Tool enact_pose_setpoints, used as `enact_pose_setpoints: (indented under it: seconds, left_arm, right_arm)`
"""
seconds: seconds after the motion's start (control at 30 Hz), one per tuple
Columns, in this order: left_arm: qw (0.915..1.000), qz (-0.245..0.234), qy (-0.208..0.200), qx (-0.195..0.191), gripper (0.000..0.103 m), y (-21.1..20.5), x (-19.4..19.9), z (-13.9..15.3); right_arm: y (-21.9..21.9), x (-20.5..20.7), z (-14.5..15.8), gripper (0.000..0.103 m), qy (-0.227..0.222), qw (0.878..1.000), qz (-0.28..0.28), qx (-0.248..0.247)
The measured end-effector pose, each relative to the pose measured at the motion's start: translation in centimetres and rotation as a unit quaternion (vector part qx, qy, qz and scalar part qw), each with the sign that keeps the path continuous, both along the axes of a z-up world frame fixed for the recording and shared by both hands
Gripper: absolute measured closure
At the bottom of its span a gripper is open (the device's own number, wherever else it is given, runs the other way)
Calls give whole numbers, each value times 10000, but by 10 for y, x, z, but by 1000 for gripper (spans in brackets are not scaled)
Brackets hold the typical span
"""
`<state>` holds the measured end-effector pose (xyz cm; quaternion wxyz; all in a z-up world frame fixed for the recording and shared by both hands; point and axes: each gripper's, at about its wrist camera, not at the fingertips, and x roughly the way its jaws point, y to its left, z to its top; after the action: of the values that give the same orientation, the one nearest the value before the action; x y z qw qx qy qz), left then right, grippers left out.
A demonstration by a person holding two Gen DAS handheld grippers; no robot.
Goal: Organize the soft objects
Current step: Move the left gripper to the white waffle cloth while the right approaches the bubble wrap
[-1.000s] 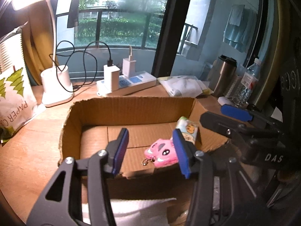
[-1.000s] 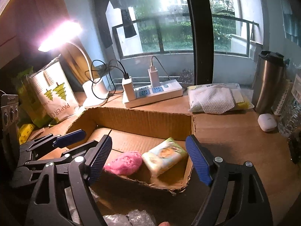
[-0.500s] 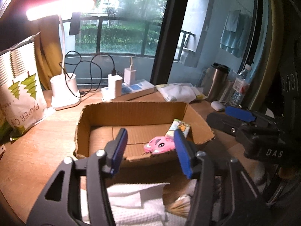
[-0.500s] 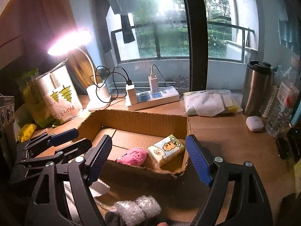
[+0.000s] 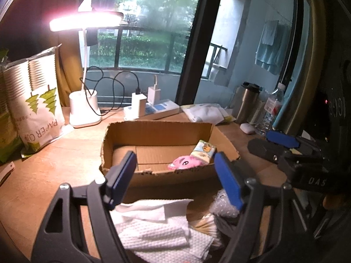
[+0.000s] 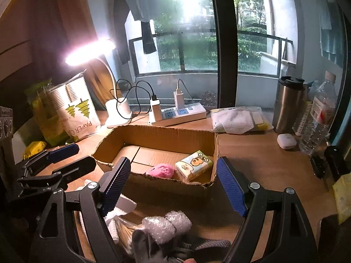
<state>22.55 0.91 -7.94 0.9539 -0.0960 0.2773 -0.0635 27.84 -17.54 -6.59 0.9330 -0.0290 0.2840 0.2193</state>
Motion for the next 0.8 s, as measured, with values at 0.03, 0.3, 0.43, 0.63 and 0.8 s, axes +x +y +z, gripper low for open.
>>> enact_pose_setpoints:
  seconds: [0.03, 0.3, 0.43, 0.63, 0.8]
  left_arm:
    - [10000, 6, -9, 1, 28, 0, -2, 1]
    - [10000, 33, 45, -79, 27, 8, -18, -2]
    - [9998, 110, 111, -83, 27, 13, -25, -9]
    - [9995, 197, 244, -100, 27, 19, -34, -22]
    - [9989, 249, 392, -111, 27, 23, -36, -34]
  right_arm:
    - [0, -3, 0, 20, -19, 10000, 0, -26]
    - [4, -20, -6, 19, -181, 9996, -33, -232]
    - [4, -24, -11, 19, -134, 9996, -49, -256]
    - [5, -28, -24, 19, 5, 9995, -54, -323]
    - [7, -28, -36, 19, 136, 9993, -55, -344]
